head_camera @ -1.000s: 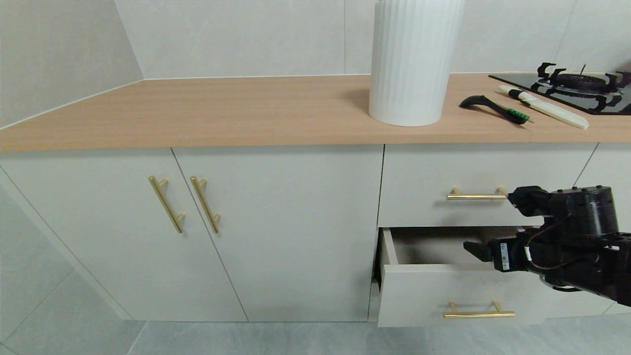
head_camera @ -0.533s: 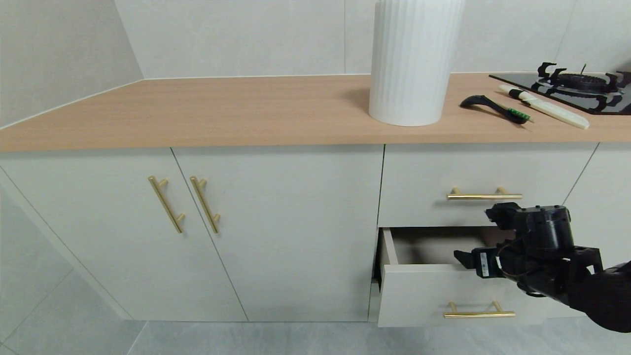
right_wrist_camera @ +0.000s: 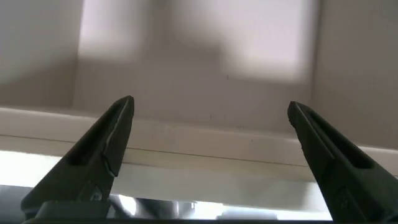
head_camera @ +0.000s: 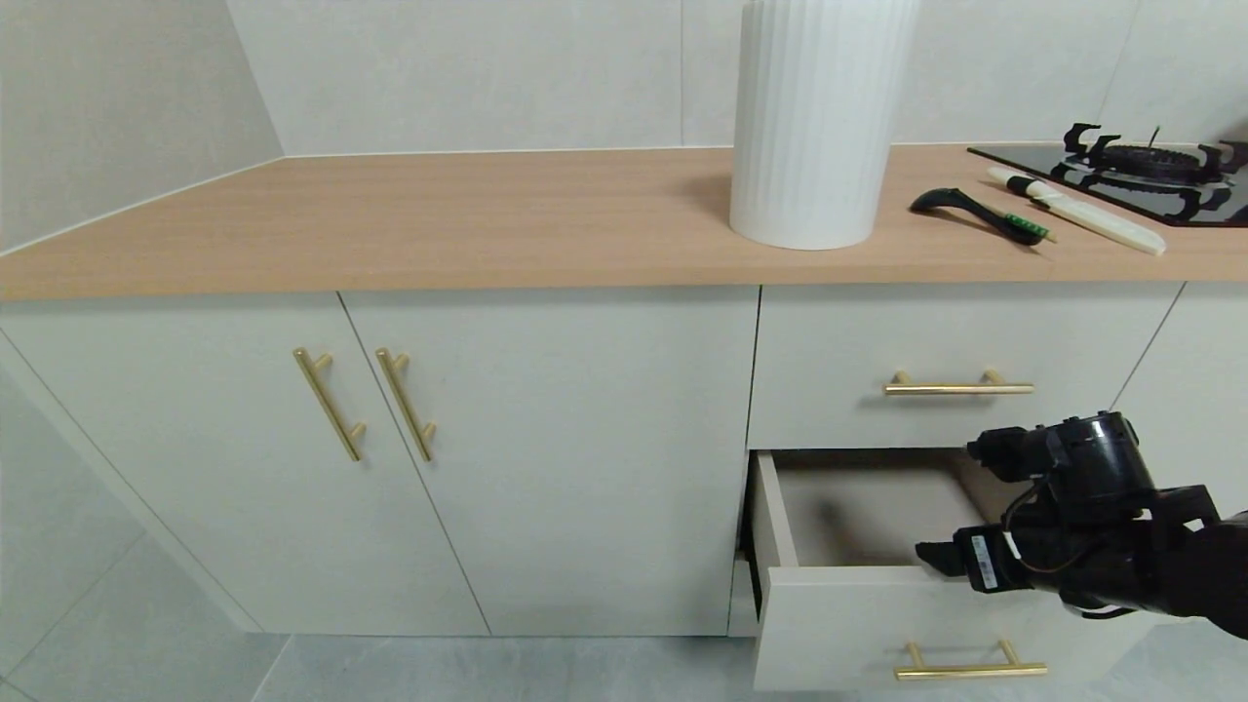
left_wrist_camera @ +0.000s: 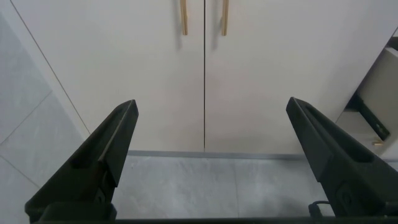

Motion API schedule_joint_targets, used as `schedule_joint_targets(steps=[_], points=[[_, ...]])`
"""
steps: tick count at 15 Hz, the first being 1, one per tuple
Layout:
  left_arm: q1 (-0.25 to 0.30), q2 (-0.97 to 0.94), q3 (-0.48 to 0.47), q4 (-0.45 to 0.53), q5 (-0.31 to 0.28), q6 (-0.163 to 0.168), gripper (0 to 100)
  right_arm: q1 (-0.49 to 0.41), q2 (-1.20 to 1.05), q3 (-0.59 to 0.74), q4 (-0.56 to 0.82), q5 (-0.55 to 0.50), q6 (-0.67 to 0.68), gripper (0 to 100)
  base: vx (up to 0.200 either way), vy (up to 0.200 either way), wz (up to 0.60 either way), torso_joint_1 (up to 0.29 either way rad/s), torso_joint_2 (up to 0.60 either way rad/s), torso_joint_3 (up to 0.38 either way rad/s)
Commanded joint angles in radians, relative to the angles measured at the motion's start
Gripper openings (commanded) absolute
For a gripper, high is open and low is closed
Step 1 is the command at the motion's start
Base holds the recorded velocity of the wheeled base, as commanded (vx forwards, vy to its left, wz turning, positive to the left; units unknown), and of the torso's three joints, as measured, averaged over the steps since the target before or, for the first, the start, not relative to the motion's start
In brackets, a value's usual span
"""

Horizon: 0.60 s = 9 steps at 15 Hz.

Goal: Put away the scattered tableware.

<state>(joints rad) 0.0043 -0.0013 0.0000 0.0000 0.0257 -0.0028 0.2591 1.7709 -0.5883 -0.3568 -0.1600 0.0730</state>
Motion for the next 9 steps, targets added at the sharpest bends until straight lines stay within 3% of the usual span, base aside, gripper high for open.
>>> schedule_joint_targets(steps=[1,5,9], points=[[0.000,0.001,0.000,0.000,0.000,0.000,100,0.000,-0.088,-0.050,0.137,0.034,0.001,100,0.000,0.000,0.00,0.000,0.00,0.000],[0.000,0.001,0.000,-0.002,0.000,0.000,100,0.014,-0.125,-0.116,0.423,0.080,-0.005,100,0.000,0.000,0.00,0.000,0.00,0.000],[0.000,0.001,0.000,0.000,0.000,0.000,100,0.037,-0.116,-0.133,0.573,0.080,-0.059,100,0.000,0.000,0.00,0.000,0.00,0.000]])
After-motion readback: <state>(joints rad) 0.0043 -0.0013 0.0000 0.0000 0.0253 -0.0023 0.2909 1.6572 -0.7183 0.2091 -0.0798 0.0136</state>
